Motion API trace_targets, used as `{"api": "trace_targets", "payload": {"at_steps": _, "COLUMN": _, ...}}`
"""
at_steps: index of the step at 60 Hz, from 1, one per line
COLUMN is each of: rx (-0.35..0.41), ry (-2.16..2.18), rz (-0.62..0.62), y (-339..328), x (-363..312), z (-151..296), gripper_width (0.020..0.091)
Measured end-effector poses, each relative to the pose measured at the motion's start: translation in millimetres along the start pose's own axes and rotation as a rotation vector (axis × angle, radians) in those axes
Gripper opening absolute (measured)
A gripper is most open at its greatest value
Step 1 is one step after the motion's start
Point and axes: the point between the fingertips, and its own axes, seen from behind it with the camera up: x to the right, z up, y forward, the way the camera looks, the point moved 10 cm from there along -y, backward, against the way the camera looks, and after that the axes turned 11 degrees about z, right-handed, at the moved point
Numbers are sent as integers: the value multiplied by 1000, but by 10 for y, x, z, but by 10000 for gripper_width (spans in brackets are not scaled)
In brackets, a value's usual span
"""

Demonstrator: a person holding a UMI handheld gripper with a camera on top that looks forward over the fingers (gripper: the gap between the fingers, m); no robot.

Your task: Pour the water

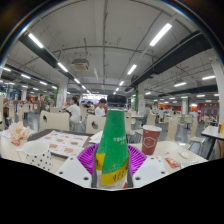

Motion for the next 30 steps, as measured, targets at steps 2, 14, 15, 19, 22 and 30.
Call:
{"api": "trace_targets", "payload": {"at_steps": 2, "rx": 2, "ry": 3, "rz": 0, "y": 25, "x": 17, "z": -15, "gripper_width": 420}}
{"api": "trace_targets", "payload": {"at_steps": 14, "rx": -65, "ry": 41, "rz": 31, "y": -175, "x": 13, "z": 56, "gripper_width": 815}}
{"api": "trace_targets", "payload": {"at_steps": 15, "rx": -66, "ry": 44, "rz": 34, "y": -201, "x": 13, "z": 70, "gripper_width": 869}}
{"api": "trace_targets", "payload": {"at_steps": 19, "rx": -83, "ry": 64, "rz": 30, "y": -353, "x": -43, "z": 86, "gripper_width": 825}}
{"api": "trace_targets", "payload": {"at_steps": 22, "rx": -91, "ry": 61, "rz": 26, "y": -532, "x": -110, "z": 122, "gripper_width": 858}}
{"api": "trace_targets", "payload": {"at_steps": 30, "rx": -87, "ry": 27, "rz": -40, "y": -1150, "x": -322, "z": 320, "gripper_width": 854}}
